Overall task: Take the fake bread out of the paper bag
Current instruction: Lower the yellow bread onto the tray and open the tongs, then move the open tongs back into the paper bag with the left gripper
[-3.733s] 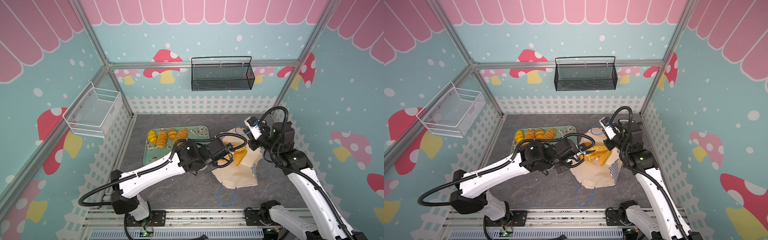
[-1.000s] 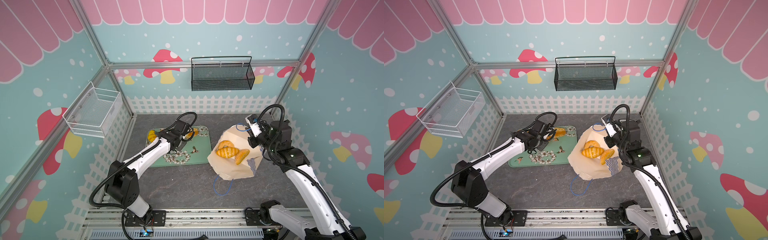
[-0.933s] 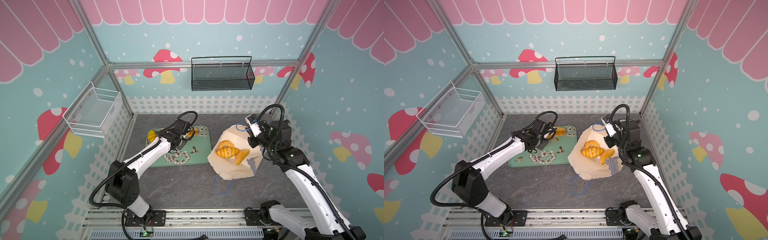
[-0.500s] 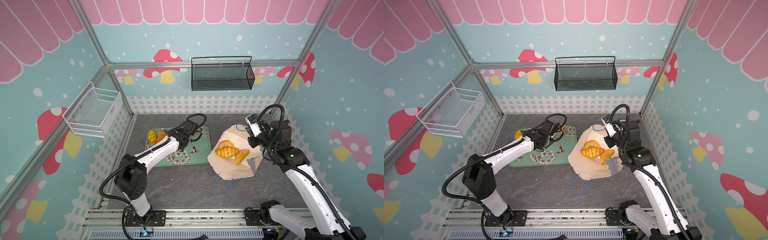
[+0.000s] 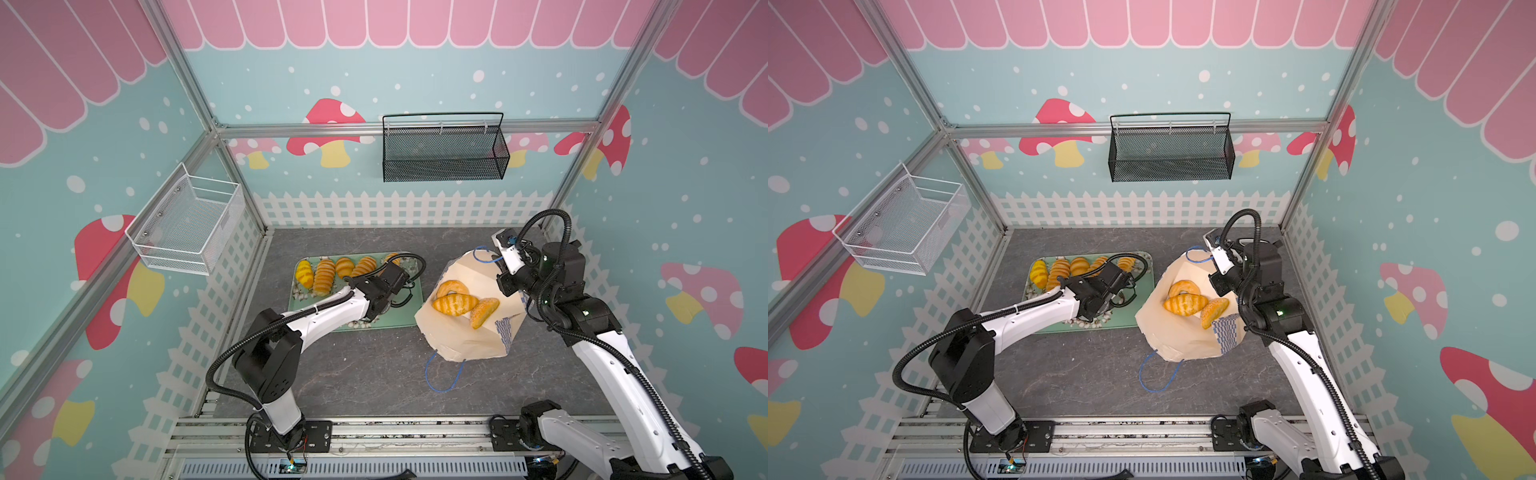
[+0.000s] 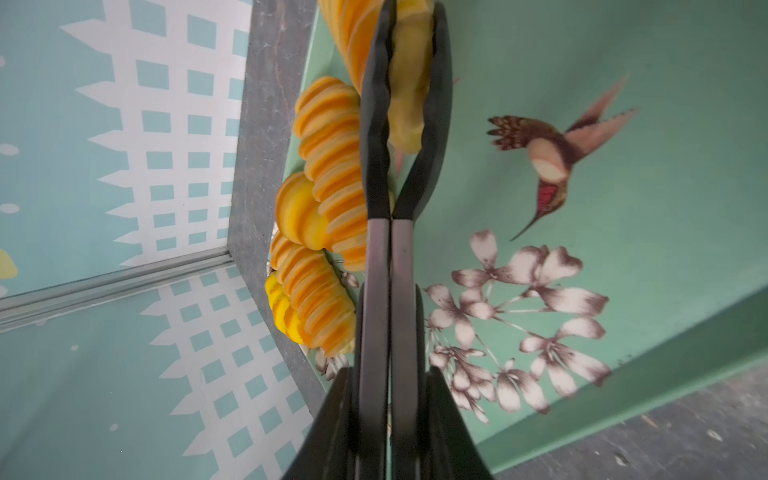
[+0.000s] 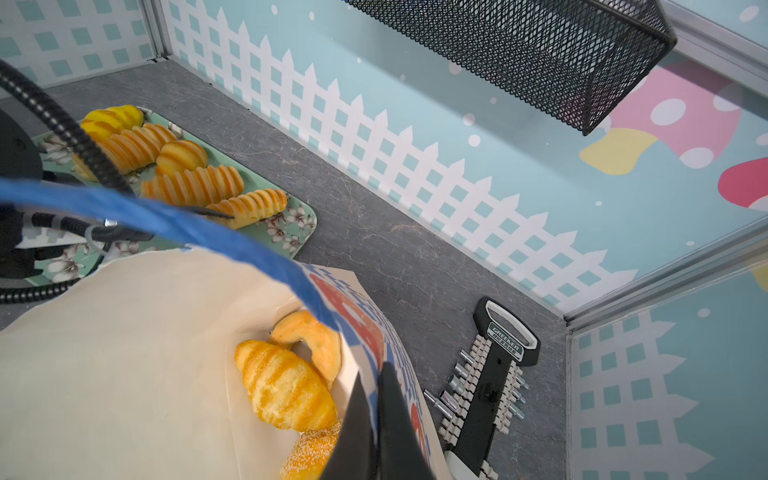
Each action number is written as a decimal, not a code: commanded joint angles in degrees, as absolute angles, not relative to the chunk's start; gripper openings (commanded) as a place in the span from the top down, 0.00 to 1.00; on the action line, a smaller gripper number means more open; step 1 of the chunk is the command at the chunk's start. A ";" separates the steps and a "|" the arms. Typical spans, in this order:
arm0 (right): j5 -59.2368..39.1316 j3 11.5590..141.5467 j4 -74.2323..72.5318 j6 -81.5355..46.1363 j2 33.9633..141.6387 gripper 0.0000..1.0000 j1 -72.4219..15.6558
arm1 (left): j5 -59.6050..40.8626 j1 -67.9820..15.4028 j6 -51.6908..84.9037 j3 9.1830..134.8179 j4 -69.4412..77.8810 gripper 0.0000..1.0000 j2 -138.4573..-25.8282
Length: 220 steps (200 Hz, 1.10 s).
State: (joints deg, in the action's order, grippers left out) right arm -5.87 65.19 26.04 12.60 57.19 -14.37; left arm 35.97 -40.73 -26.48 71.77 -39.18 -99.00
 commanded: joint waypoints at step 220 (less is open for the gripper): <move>-9.45 66.88 26.43 11.83 55.07 1.00 -14.67 | 20.44 -46.22 -14.57 76.74 -51.86 0.59 -71.83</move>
State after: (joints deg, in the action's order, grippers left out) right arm -7.88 65.23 27.70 12.45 55.94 -14.37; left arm 19.03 -42.02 -14.48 73.45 -52.18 -76.18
